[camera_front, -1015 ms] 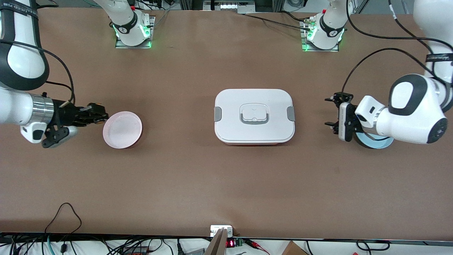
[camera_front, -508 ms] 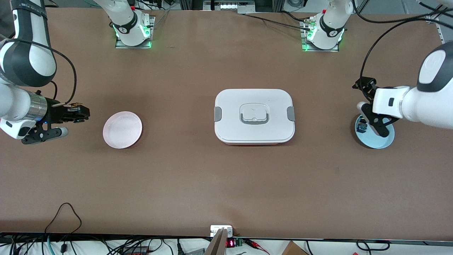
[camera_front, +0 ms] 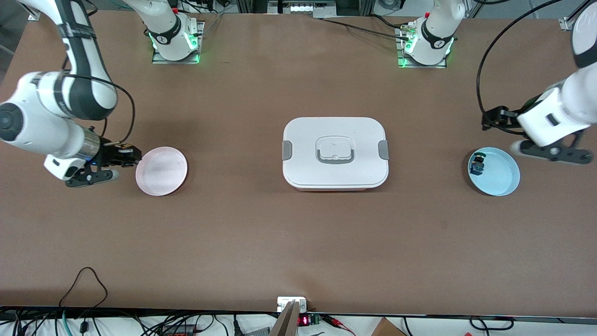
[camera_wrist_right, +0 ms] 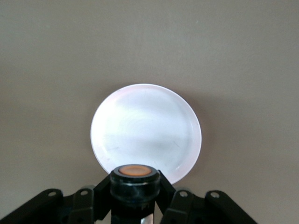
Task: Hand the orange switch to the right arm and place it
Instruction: 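Carry the switch to the white plate while the left gripper withdraws, then lower the switch onto the white plate with the right gripper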
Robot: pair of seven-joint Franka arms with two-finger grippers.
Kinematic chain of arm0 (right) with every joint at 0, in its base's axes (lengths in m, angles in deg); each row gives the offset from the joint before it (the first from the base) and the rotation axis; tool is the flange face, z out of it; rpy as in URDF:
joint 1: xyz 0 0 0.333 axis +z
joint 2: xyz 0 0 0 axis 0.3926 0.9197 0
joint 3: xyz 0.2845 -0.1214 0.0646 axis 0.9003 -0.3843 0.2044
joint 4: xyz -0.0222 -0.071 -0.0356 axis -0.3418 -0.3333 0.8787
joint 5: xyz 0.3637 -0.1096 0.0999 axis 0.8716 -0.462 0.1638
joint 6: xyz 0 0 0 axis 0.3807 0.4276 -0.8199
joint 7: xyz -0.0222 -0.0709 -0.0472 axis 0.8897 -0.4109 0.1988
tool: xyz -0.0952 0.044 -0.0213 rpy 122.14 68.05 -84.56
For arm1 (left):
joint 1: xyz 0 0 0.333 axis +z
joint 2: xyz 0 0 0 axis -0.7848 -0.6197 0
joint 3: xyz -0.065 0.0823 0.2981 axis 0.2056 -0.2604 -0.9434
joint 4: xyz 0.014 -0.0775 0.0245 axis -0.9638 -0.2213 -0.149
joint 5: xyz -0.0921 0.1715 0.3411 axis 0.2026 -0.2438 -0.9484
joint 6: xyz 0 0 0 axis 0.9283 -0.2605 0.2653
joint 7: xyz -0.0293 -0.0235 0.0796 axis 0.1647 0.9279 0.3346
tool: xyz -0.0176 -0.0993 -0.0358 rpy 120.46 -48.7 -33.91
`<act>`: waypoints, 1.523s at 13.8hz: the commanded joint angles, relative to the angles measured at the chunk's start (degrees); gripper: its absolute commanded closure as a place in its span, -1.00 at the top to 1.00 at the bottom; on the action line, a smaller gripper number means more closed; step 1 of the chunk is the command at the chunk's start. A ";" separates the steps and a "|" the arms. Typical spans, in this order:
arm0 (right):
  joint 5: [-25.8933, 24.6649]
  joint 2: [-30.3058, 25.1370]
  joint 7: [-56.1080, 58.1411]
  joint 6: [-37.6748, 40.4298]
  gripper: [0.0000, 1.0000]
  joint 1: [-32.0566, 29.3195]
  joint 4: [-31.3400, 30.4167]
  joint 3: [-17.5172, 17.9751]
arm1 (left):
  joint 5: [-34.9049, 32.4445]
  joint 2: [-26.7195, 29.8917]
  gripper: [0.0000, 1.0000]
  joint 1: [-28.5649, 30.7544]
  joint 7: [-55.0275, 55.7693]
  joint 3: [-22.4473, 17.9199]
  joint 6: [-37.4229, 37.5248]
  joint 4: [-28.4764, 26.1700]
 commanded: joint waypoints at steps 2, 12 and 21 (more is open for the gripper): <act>-0.94 0.63 -1.23 -12.96 -1.00 0.09 -9.81 0.26 | -0.56 10.27 1.00 -6.44 -5.11 -10.44 -8.99 -13.91; -0.59 12.42 -3.51 -28.01 -1.00 1.85 -9.12 0.35 | -0.83 8.61 1.00 -6.10 -3.72 -9.83 -6.28 -11.21; -0.59 10.06 -2.81 -26.70 1.00 1.41 -6.93 0.35 | -0.74 8.61 1.00 -6.28 -1.96 -9.66 -5.23 -11.03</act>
